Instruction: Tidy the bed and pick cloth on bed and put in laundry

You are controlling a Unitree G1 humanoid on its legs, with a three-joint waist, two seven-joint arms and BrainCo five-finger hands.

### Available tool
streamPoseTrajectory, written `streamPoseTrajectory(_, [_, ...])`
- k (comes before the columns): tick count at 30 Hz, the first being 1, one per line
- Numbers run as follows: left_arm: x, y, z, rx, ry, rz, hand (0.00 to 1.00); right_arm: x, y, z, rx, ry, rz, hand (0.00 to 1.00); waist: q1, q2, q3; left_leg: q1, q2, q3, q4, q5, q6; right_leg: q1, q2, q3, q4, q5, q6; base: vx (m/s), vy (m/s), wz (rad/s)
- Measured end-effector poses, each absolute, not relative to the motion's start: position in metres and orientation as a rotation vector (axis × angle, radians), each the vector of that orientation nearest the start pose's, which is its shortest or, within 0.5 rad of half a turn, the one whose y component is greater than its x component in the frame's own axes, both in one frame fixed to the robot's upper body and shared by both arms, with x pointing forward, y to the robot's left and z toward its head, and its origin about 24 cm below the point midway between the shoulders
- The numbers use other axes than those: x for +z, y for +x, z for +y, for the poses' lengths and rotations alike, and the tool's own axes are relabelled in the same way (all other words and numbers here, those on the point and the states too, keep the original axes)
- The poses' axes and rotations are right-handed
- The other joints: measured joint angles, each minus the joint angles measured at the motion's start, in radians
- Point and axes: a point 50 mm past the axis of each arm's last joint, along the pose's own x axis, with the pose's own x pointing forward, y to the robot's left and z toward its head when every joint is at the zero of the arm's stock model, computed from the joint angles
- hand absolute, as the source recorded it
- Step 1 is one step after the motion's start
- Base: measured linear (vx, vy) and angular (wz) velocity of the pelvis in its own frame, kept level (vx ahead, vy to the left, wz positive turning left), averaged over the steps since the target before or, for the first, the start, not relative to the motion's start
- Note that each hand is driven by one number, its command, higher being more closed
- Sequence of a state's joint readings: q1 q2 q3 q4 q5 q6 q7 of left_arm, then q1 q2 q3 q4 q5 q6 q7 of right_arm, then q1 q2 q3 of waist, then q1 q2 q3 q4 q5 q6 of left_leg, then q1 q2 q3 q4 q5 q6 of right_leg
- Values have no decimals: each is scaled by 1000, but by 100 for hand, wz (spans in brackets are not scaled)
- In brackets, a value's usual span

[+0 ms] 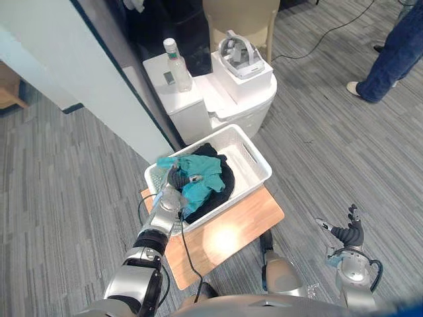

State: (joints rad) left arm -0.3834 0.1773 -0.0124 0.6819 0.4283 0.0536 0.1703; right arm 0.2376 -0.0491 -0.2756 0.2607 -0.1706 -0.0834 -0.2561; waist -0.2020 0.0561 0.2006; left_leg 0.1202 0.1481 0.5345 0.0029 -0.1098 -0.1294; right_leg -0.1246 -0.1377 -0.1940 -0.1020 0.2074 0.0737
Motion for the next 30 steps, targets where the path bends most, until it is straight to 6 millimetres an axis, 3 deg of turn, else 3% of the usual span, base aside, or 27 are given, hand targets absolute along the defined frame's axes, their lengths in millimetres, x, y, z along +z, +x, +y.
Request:
streamPoseTrajectory(4, [3, 310, 190, 96, 650, 264, 0, -48, 163, -249, -531, -264, 397, 0, 7, 0, 0, -11, -7, -25, 0, 4, 6, 5, -11, -18, 0, 1, 1, -24, -6, 19])
streamPoseTrajectory(7, [5, 302, 191, 103, 615, 242, 0, -48, 161, -253, -551, -260, 406, 0, 32, 0, 0, -16, -7, -33, -1, 5, 7, 9, -12, -23, 0, 1, 1, -19, -16, 7])
streamPoseTrajectory(13, [-6, 276, 195, 100, 500, 267, 0, -47, 158, -262, -577, -258, 421, 0, 56, -1, -1, -19, -8, -61, -5, 7, 11, 28, -20, -46, 0, -1, 3, -15, -16, 15])
streamPoseTrajectory(17, [-20, 251, 212, 179, 351, 313, 0, -51, 159, -263, -580, -252, 444, 0, 59, -4, -6, -23, -10, -82, -17, 16, 16, 32, -24, -69, 0, -9, 11, -9, -18, 15])
streamPoseTrajectory(20, [-38, 224, 228, 284, 233, 386, 0, -59, 160, -261, -577, -237, 491, 0, 61, -3, -7, -10, -11, -91, -36, 28, 15, 43, -23, -88, 0, -14, 10, 18, -18, 12])
streamPoseTrajectory(24, [-80, 173, 240, 440, 54, 578, 0, -70, 152, -259, -569, -224, 547, 0, 100, -3, -28, 22, -9, -110, -60, 35, 13, 82, -23, -123, -1, -34, 16, 30, -2, 18])
streamPoseTrajectory(28, [-116, 121, 241, 551, -74, 773, 0, -82, 148, -249, -550, -191, 605, 0, 123, -11, -62, 39, -9, -121, -79, 38, 11, 101, -23, -143, -1, -44, 19, 39, 6, 14])
streamPoseTrajectory(30, [-132, 96, 236, 601, -140, 873, 0, -95, 141, -242, -537, -170, 669, 0, 150, -21, -77, 40, -10, -137, -90, 43, 12, 109, -25, -160, -1, -52, 26, 42, -3, 21])
